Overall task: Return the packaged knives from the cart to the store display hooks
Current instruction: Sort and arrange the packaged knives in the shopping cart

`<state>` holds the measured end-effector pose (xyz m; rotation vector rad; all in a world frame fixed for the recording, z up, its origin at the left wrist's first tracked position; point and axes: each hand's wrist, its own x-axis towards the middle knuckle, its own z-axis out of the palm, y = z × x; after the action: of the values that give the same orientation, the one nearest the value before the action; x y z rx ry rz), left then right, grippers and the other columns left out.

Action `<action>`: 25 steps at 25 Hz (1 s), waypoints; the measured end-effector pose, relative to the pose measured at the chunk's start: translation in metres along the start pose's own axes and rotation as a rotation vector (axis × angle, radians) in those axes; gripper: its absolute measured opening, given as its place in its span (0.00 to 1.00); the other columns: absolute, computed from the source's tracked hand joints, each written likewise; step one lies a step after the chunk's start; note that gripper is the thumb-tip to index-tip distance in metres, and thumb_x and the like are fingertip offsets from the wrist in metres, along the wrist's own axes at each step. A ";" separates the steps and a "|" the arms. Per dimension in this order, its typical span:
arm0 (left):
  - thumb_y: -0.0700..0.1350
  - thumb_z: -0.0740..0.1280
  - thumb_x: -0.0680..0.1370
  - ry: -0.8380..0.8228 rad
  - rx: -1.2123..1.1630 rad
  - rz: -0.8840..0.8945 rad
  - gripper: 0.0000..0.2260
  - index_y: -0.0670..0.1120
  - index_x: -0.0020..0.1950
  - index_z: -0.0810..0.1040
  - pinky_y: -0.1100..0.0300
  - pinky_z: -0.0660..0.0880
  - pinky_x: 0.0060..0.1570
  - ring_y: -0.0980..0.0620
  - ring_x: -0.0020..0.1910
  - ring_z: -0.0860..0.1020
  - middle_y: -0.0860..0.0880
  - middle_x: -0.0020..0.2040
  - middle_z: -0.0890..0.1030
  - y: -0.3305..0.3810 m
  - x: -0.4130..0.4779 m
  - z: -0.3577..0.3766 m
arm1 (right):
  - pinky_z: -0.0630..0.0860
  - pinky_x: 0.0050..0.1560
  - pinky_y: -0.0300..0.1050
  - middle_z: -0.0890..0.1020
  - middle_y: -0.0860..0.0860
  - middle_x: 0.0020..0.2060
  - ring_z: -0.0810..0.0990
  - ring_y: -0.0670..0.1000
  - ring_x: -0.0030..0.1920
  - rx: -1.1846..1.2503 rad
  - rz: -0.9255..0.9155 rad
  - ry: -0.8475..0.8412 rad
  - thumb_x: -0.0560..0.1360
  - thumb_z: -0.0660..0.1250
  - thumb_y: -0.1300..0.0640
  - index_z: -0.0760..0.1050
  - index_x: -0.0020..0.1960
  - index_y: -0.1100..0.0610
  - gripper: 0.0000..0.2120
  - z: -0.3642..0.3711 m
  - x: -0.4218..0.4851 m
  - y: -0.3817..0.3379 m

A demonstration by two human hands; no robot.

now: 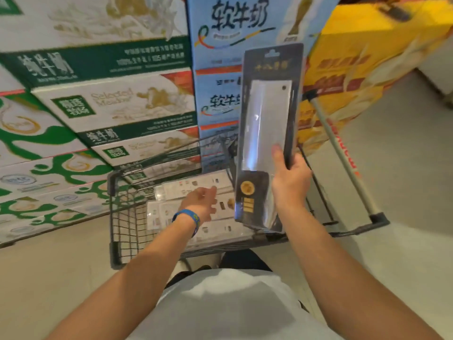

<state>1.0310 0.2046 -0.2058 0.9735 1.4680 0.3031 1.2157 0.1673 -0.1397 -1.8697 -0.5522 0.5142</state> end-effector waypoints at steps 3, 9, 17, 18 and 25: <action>0.63 0.60 0.79 -0.115 0.189 -0.038 0.18 0.51 0.55 0.76 0.59 0.77 0.33 0.52 0.37 0.84 0.52 0.50 0.83 0.009 0.007 0.039 | 0.72 0.35 0.34 0.82 0.37 0.32 0.79 0.36 0.34 -0.059 -0.013 0.105 0.74 0.67 0.33 0.76 0.37 0.47 0.19 -0.032 0.025 0.006; 0.50 0.56 0.84 -0.086 0.397 0.055 0.11 0.44 0.51 0.73 0.58 0.80 0.35 0.50 0.33 0.83 0.51 0.35 0.85 0.001 0.019 0.069 | 0.72 0.35 0.43 0.80 0.44 0.35 0.80 0.46 0.36 -0.441 -0.029 -0.102 0.80 0.62 0.34 0.75 0.45 0.49 0.19 -0.023 0.042 0.043; 0.57 0.51 0.84 -0.271 0.411 -0.086 0.17 0.49 0.45 0.70 0.63 0.71 0.30 0.61 0.28 0.81 0.52 0.33 0.85 0.005 0.004 0.046 | 0.70 0.41 0.50 0.83 0.60 0.49 0.82 0.64 0.52 -0.778 -0.035 -0.510 0.86 0.57 0.50 0.67 0.52 0.57 0.10 0.038 0.009 0.110; 0.57 0.51 0.84 -0.282 0.394 -0.100 0.17 0.49 0.44 0.70 0.61 0.71 0.32 0.60 0.28 0.81 0.52 0.34 0.85 0.005 0.003 0.045 | 0.69 0.41 0.50 0.83 0.60 0.50 0.82 0.64 0.52 -0.781 0.007 -0.524 0.86 0.57 0.51 0.65 0.52 0.57 0.10 0.039 0.011 0.109; 0.64 0.54 0.81 -0.210 0.239 -0.093 0.24 0.49 0.44 0.79 0.60 0.73 0.35 0.57 0.31 0.83 0.52 0.40 0.86 -0.032 0.000 0.014 | 0.77 0.56 0.54 0.79 0.53 0.60 0.79 0.54 0.59 -0.663 -0.137 -0.300 0.84 0.60 0.45 0.72 0.68 0.56 0.19 0.040 -0.010 0.065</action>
<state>1.0319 0.1807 -0.2307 1.0880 1.3717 -0.0434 1.1928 0.1702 -0.2132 -2.3658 -1.1501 0.5669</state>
